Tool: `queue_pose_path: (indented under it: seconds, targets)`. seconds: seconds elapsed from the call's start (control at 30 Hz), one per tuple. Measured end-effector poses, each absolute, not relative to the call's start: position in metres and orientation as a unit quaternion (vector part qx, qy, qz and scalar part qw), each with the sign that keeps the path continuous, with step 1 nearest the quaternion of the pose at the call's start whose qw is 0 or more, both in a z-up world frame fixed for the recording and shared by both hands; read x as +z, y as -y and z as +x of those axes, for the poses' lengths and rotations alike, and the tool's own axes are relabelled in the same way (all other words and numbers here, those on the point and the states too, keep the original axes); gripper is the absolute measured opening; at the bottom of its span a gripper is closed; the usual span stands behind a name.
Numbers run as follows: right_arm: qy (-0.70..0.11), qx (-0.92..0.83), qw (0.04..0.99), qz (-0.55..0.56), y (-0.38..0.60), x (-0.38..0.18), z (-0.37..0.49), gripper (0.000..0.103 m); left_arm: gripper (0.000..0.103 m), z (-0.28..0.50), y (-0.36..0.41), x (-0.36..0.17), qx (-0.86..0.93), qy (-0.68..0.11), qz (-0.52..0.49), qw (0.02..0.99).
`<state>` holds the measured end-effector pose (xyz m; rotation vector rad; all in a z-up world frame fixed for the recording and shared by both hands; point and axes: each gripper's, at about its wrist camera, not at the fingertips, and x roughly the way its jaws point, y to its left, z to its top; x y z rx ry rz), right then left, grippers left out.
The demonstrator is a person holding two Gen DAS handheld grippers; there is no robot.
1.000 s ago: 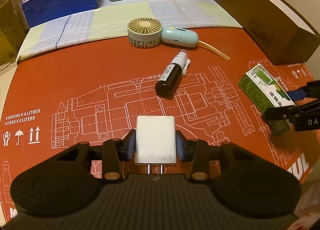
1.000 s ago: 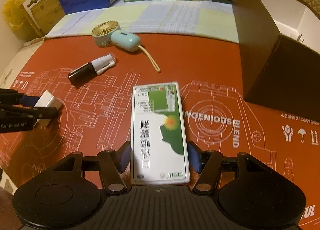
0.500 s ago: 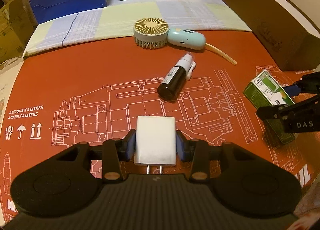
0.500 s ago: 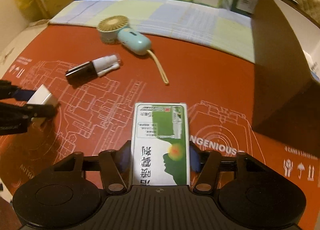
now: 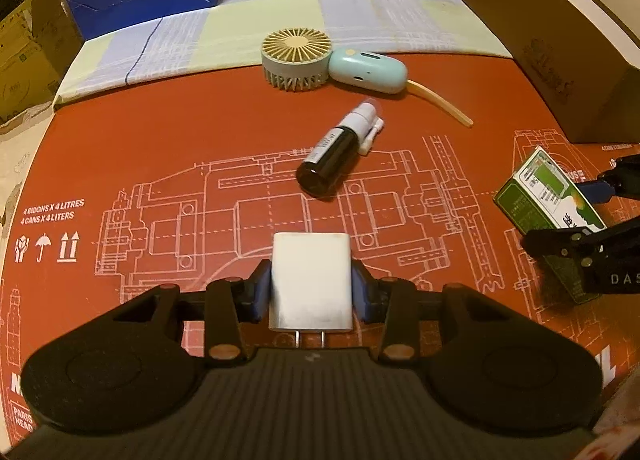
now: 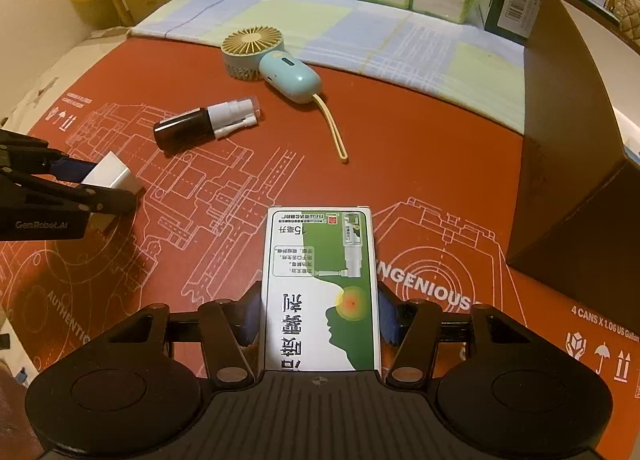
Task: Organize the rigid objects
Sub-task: 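Carry the green-and-white box and white charger over the brown box with both grippers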
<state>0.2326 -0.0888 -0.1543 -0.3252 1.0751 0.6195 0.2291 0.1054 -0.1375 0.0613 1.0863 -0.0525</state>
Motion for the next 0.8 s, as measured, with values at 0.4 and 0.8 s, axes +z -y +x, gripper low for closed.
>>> queue_pose_path:
  seconds: [0.4, 0.8]
  targets:
    - [-0.507, 0.280, 0.807, -0.116, 0.124, -0.144, 0.230, 0.053, 0.036, 0.221, -0.078, -0.133, -0.049, -0.521, 0.037, 0.852]
    - [-0.457, 0.284, 0.839, -0.077, 0.166, -0.085, 0.221, 0.053, 0.036, 0.236, -0.028, -0.074, -0.115, -0.466, 0.041, 0.876]
